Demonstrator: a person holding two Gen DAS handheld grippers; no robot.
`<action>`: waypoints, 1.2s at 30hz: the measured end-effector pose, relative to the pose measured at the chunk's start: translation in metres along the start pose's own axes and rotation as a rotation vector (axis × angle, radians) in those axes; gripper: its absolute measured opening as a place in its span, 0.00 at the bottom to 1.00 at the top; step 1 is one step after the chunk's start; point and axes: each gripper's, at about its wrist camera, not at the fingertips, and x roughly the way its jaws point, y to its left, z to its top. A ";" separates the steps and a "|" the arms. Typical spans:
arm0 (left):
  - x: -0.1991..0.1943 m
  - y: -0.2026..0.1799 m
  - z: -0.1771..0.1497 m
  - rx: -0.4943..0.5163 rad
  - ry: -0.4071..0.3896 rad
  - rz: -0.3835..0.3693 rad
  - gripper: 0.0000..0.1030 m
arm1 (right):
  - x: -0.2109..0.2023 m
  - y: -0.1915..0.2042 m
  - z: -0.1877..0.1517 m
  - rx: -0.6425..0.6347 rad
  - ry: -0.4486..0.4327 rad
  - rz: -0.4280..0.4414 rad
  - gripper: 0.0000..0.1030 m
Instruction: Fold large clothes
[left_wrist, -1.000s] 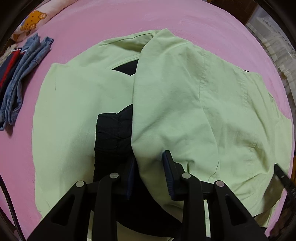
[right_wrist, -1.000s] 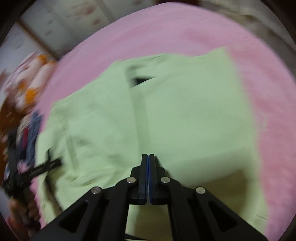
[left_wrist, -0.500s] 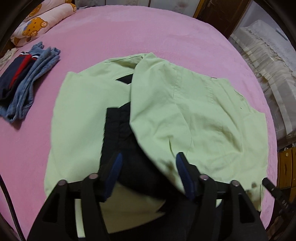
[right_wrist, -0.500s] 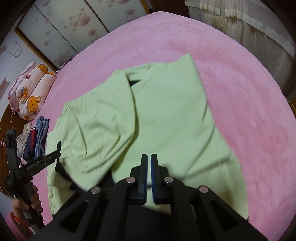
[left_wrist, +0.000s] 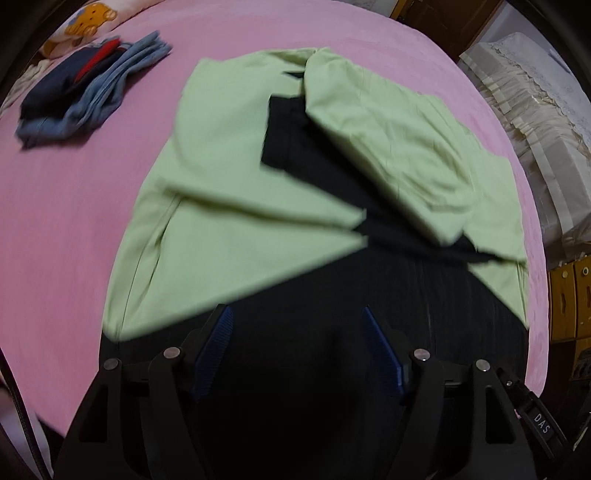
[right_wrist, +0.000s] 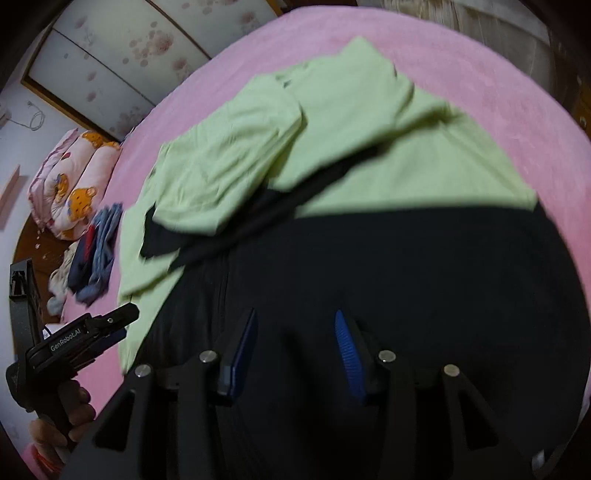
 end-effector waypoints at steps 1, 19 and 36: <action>-0.004 0.001 -0.009 -0.002 -0.001 0.004 0.72 | -0.004 -0.001 -0.011 0.000 0.018 0.016 0.43; -0.128 0.028 -0.143 -0.065 -0.087 0.063 0.82 | -0.141 -0.068 -0.090 -0.013 -0.081 0.027 0.54; -0.102 0.134 -0.199 -0.141 0.064 0.059 0.82 | -0.107 -0.201 -0.107 0.005 -0.041 -0.145 0.54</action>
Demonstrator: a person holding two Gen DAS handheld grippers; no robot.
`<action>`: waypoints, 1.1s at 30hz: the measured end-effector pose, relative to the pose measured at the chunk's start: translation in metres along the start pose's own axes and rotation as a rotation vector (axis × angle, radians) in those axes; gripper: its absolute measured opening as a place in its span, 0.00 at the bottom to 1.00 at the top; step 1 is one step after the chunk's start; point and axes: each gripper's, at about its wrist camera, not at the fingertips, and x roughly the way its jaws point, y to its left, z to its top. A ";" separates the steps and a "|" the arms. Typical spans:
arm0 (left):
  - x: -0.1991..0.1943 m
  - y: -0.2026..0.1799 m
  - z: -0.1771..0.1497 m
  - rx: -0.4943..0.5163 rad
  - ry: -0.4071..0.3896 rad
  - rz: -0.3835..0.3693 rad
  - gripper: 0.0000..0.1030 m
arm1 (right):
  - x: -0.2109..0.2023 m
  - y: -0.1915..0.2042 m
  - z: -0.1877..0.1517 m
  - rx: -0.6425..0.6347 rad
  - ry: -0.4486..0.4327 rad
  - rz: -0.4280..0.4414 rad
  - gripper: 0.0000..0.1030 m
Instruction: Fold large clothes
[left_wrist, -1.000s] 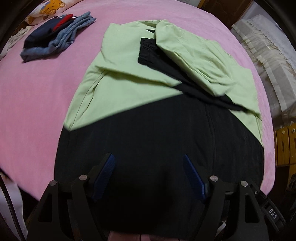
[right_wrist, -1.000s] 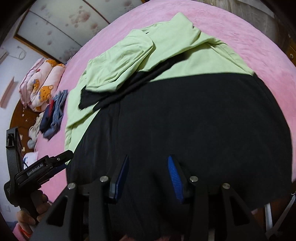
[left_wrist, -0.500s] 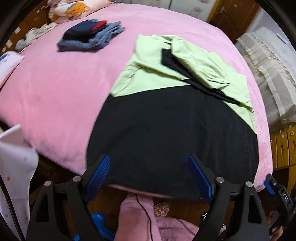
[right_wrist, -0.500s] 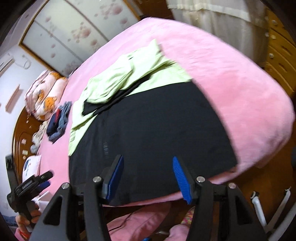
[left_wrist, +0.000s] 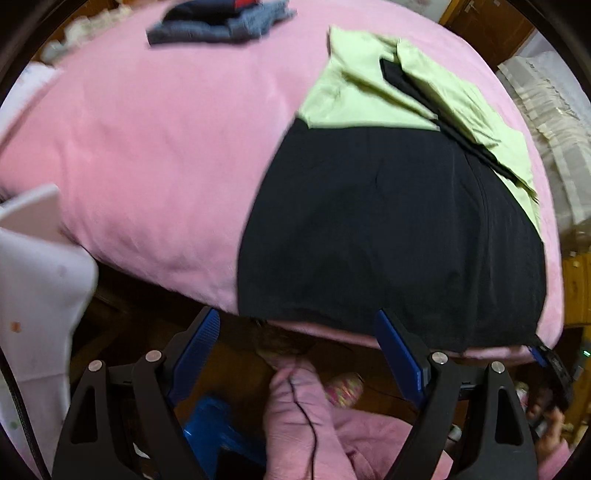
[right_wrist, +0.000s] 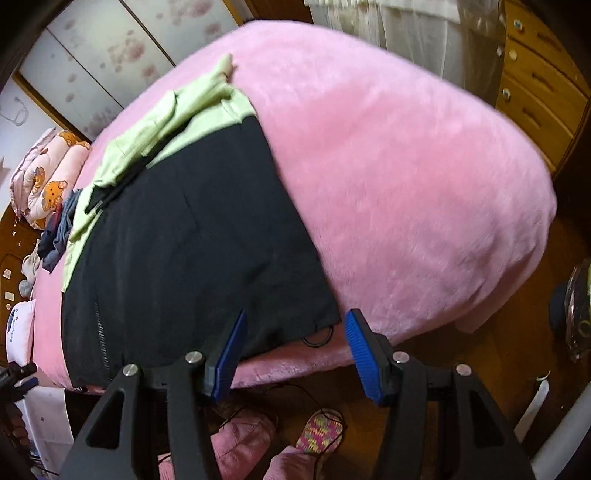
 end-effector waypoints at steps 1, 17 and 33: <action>0.005 0.005 -0.001 -0.004 0.013 -0.017 0.82 | 0.005 -0.002 0.000 0.014 0.014 0.001 0.54; 0.113 0.065 0.030 -0.033 0.201 -0.183 0.82 | 0.033 -0.009 0.012 0.108 0.165 0.072 0.53; 0.108 0.052 0.029 -0.131 0.182 -0.291 0.13 | 0.048 0.009 0.023 0.129 0.178 0.050 0.35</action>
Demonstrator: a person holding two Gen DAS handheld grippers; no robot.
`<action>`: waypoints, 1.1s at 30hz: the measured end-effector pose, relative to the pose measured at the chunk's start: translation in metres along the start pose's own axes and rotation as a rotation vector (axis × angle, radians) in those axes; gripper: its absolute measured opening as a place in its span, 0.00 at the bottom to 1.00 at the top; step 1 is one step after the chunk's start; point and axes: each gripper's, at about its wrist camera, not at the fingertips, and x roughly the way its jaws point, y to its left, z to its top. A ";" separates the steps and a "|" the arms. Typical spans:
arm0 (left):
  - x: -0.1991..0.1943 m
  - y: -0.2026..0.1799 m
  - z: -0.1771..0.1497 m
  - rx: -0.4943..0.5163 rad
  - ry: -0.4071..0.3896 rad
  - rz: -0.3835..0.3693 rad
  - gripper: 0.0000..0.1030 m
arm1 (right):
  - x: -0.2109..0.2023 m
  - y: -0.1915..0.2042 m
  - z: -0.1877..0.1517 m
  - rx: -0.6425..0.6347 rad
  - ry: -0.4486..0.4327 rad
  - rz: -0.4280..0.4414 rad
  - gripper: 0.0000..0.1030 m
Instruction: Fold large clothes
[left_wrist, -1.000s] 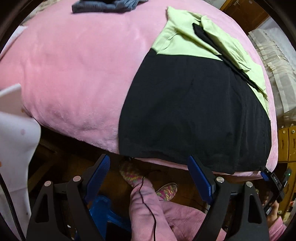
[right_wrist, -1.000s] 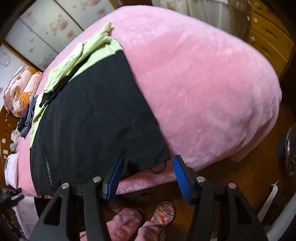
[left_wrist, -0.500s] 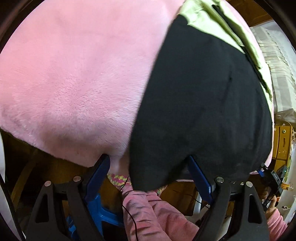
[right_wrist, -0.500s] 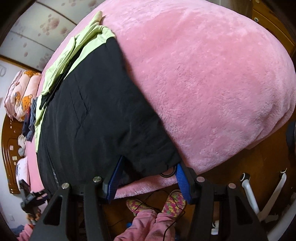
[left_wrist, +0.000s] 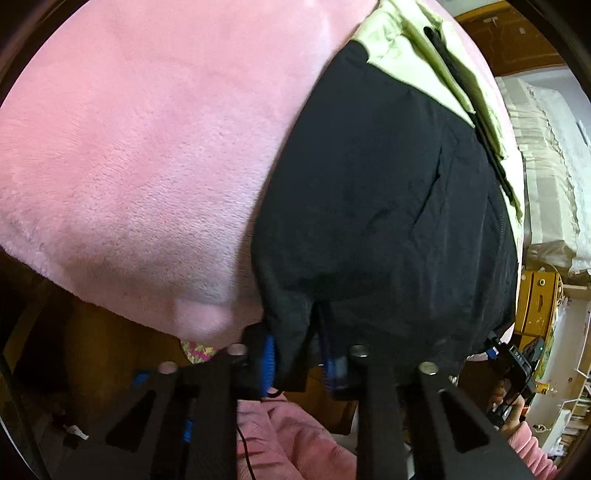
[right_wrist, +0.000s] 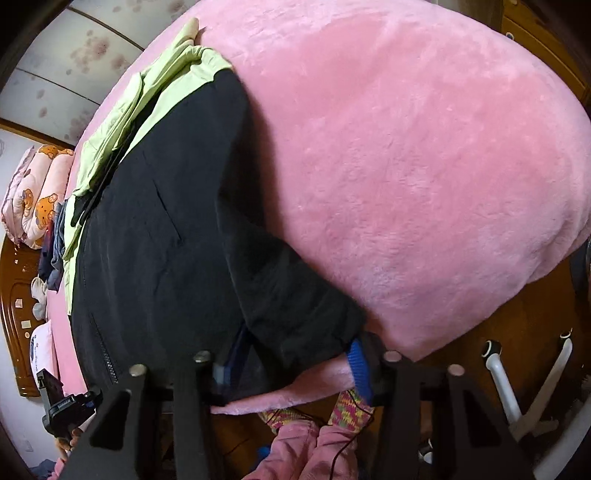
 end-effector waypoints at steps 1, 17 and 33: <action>-0.003 -0.004 -0.003 -0.008 -0.011 -0.011 0.12 | 0.000 0.003 0.000 -0.015 0.002 0.008 0.32; -0.087 -0.079 -0.008 -0.152 -0.251 -0.376 0.07 | -0.049 0.053 0.006 -0.113 0.015 0.299 0.16; -0.174 -0.140 0.109 -0.163 -0.449 -0.664 0.07 | -0.120 0.147 0.119 0.018 -0.141 0.668 0.14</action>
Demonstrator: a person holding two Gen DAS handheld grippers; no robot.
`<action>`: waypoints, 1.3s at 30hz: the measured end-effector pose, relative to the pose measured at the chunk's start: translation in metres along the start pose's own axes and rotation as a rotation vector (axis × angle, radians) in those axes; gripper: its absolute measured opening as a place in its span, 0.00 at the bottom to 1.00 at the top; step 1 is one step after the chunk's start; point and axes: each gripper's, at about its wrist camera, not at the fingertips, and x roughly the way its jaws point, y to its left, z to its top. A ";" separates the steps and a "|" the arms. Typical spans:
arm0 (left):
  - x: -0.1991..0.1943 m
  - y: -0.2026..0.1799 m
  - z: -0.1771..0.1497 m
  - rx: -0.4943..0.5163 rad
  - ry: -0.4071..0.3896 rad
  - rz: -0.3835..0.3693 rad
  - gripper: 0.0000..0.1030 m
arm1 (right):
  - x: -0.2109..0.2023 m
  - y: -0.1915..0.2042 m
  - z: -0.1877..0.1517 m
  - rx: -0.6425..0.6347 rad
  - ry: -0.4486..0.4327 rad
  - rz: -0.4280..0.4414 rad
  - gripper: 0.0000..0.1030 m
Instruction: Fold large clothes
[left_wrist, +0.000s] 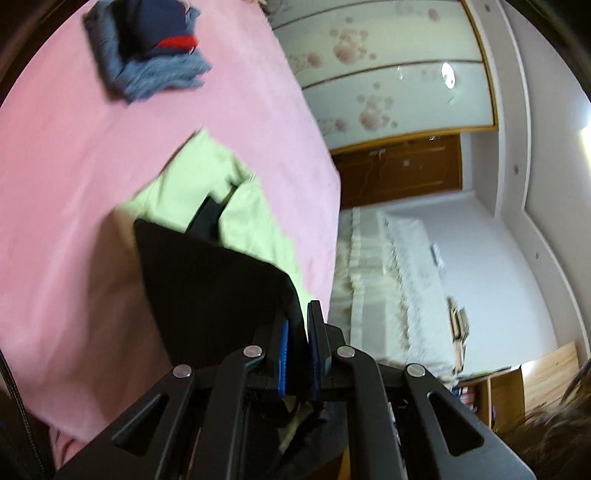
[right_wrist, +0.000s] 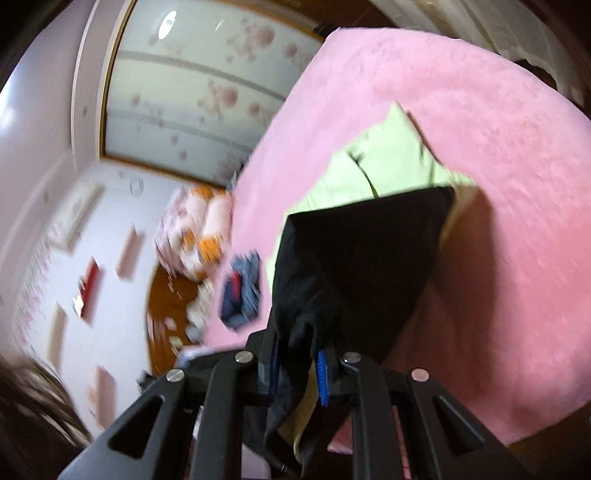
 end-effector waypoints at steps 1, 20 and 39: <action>0.003 -0.004 0.012 0.002 -0.014 -0.004 0.07 | 0.002 0.002 0.015 0.036 -0.033 0.022 0.14; 0.180 0.028 0.249 0.019 -0.002 0.119 0.06 | 0.128 -0.034 0.179 0.235 -0.416 -0.073 0.14; 0.266 0.032 0.233 0.265 0.195 0.450 0.29 | 0.196 -0.034 0.214 0.006 -0.339 -0.526 0.55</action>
